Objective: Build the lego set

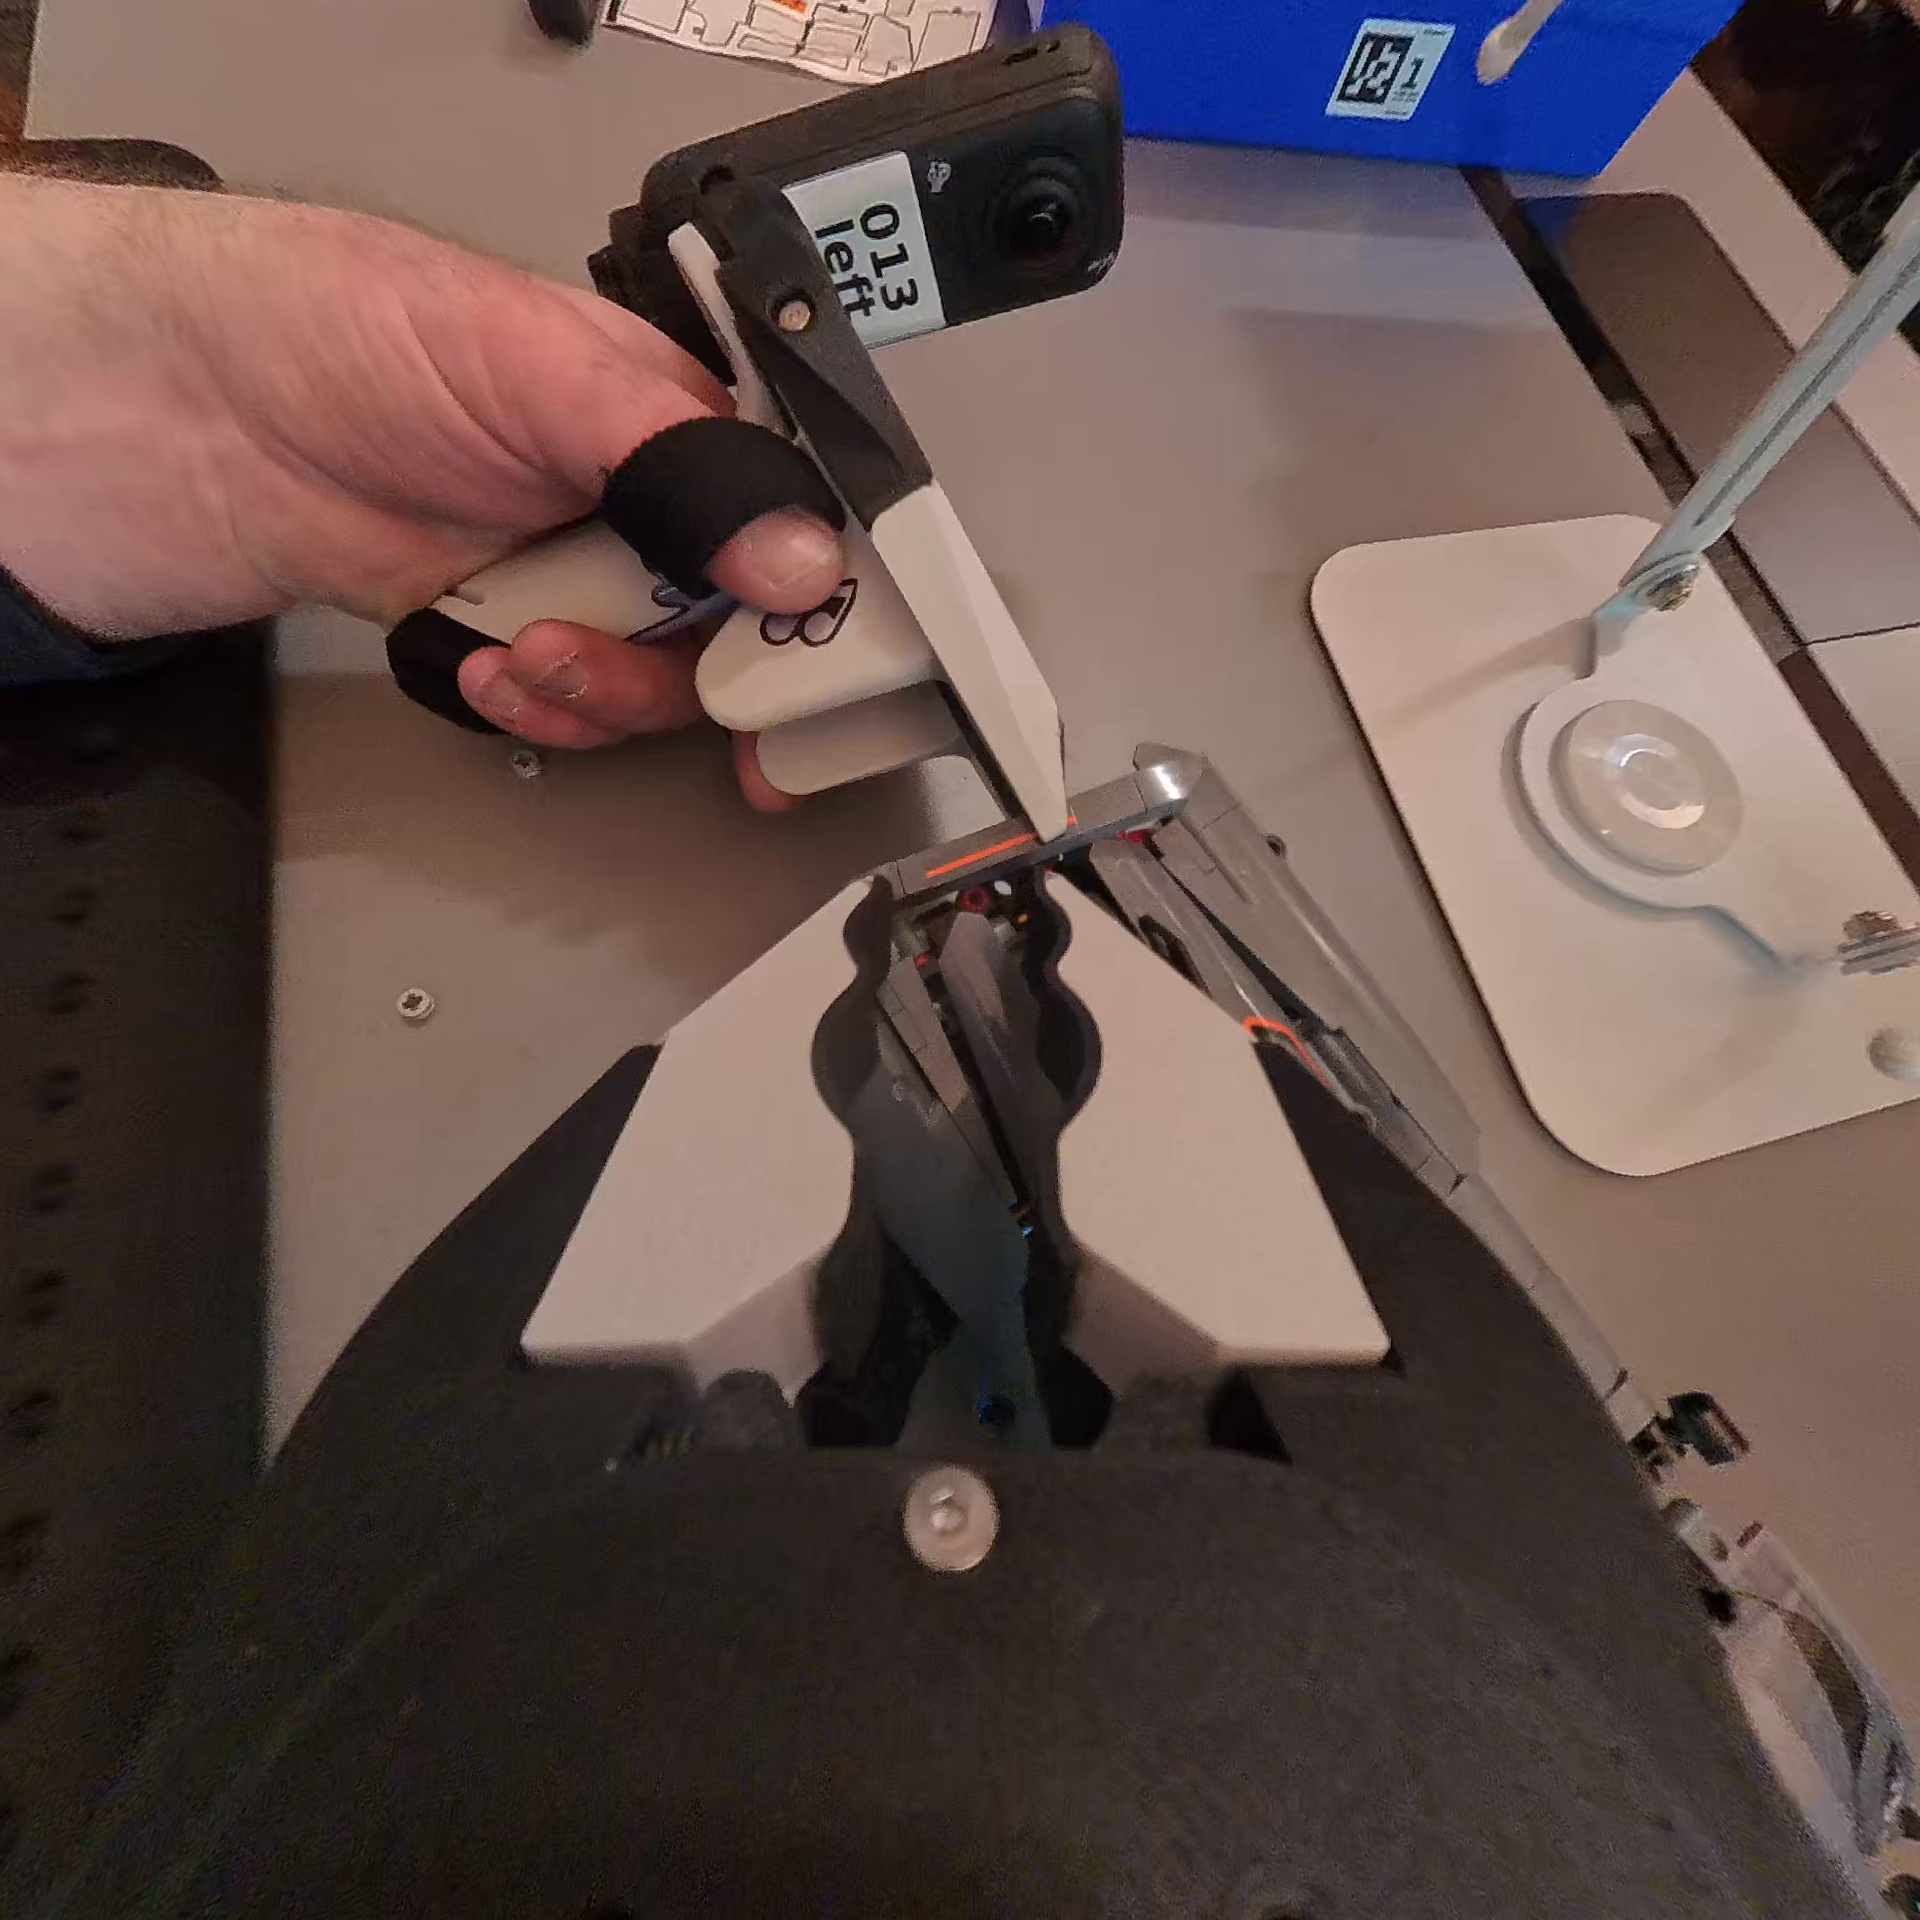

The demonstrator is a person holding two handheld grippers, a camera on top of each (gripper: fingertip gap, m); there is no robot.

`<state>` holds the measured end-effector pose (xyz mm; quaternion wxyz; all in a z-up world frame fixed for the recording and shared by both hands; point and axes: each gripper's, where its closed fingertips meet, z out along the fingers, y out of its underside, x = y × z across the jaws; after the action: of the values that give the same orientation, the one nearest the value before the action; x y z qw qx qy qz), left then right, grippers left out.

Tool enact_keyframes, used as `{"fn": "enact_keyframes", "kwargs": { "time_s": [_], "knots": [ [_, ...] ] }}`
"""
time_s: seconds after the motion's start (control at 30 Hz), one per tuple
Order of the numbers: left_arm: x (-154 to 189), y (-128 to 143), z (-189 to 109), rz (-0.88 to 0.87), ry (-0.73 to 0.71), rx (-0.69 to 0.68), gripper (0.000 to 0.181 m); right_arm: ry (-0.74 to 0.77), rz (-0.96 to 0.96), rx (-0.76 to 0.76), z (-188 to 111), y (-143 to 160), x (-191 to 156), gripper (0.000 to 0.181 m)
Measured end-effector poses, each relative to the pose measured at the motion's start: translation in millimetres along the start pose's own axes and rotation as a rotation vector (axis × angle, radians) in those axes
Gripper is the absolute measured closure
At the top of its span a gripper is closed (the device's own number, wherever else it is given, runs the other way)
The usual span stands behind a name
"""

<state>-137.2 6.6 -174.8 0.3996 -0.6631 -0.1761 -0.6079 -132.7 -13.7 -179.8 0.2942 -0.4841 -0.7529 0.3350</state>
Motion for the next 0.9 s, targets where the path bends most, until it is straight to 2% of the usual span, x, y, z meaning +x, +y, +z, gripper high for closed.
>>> {"fn": "enact_keyframes", "kwargs": {
  "time_s": [0.17, 0.43, 0.6, 0.9],
  "knots": [
    [-1, -2, 0, 0.018, -0.025, 0.027, 0.177, 0.039, -0.021, 0.004, 2, -3, 1, 0.156],
    [-4, -4, 1, 0.079, -0.112, 0.095, 0.177, 0.105, 0.083, -0.046, 6, 1, 5, 0.145],
    [-4, -7, 2, 0.141, -0.183, 0.135, 0.177, 0.096, 0.153, -0.058, 12, 2, -2, 0.139],
    [-2, -7, 2, 0.168, -0.198, 0.185, 0.177, 0.140, 0.161, -0.052, 11, 3, 8, 0.158]
  ]
}}
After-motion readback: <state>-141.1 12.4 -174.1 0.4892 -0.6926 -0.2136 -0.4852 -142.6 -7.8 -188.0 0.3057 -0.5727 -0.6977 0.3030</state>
